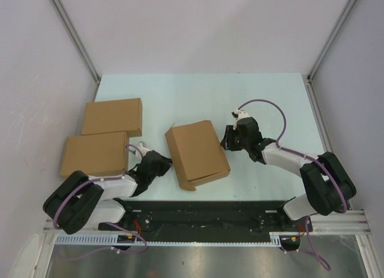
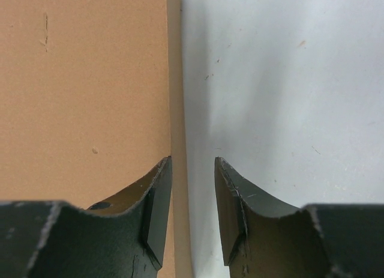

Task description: Fold the paper box

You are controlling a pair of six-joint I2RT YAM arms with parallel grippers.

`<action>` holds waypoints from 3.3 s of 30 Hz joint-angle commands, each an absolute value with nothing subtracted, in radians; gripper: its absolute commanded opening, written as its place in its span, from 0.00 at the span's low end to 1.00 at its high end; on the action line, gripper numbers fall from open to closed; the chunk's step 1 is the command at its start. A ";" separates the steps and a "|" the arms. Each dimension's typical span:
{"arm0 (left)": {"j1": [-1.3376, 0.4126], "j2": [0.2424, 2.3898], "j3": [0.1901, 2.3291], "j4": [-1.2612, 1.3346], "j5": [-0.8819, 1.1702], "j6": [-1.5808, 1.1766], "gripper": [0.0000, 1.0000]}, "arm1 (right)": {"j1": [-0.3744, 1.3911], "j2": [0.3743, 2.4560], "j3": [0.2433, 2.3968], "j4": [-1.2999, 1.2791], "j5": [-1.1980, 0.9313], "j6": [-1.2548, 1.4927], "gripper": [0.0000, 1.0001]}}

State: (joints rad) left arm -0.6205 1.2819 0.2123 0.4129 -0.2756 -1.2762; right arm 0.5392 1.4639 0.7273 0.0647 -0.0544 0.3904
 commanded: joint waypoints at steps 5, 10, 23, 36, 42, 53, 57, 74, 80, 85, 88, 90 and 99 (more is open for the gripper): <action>-0.618 1.148 0.205 0.293 -0.285 -1.213 0.18 | 0.569 1.537 0.701 0.006 -0.054 0.382 0.39; -0.620 1.066 0.230 0.252 -0.314 -1.187 0.19 | 0.575 1.542 0.689 0.005 -0.041 0.390 0.39; -0.618 0.957 0.152 0.009 -0.417 -1.282 0.20 | 0.523 1.299 0.726 -0.011 -0.029 0.423 0.48; -0.620 1.000 0.080 0.057 -0.367 -1.324 0.21 | 0.563 1.404 0.716 0.071 -0.120 0.410 0.46; -0.620 1.057 0.080 0.121 -0.336 -1.313 0.21 | 0.560 1.456 0.716 0.037 -0.103 0.396 0.44; -0.620 1.063 0.092 0.164 -0.334 -1.287 0.21 | 0.537 1.537 0.673 0.025 -0.071 0.396 0.42; -0.618 1.055 0.086 0.167 -0.339 -1.287 0.21 | 0.523 1.563 0.661 0.021 -0.061 0.400 0.42; -0.620 1.022 0.080 0.167 -0.364 -1.289 0.22 | 0.436 1.626 0.635 0.009 -0.043 0.469 0.41; -0.620 1.035 0.104 0.181 -0.374 -1.284 0.22 | 0.434 1.635 0.638 0.008 -0.049 0.471 0.41; -0.620 1.075 0.181 0.187 -0.379 -1.252 0.22 | 0.434 1.628 0.637 0.005 -0.048 0.471 0.42; -0.620 1.112 0.222 0.190 -0.377 -1.243 0.22 | 0.431 1.623 0.637 0.005 -0.043 0.471 0.43; -0.620 1.137 0.244 0.198 -0.376 -1.238 0.22 | 0.431 1.620 0.637 0.005 -0.041 0.471 0.43; -0.618 1.275 0.394 0.227 -0.391 -1.232 0.22 | 0.433 1.508 0.663 -0.072 0.029 0.465 0.47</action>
